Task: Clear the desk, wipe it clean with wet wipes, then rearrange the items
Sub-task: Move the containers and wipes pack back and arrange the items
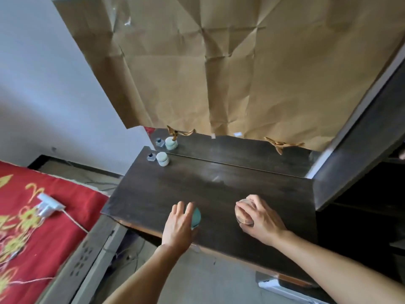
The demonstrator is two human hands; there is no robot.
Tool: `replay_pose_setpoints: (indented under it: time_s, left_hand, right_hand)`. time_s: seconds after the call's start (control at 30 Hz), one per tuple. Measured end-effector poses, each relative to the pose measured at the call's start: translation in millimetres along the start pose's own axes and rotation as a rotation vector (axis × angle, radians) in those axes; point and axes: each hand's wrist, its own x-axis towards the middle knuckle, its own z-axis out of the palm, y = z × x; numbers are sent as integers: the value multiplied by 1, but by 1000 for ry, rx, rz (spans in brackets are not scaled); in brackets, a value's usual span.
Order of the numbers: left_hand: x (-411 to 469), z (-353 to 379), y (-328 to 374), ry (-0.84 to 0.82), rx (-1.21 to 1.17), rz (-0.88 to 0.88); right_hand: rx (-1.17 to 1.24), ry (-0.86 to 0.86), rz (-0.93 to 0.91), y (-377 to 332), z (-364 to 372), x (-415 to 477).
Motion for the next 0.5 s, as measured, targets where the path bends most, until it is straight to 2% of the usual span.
replay_pose_setpoints:
  time_s: [0.23, 0.5]
  left_hand:
    - [26, -6, -59, -46, -1, -108]
    - [96, -15, -132, -127, 62, -202]
  right_hand:
    - [-5, -91, -8, -26, 35, 85]
    - [11, -168, 26, -48, 75, 194]
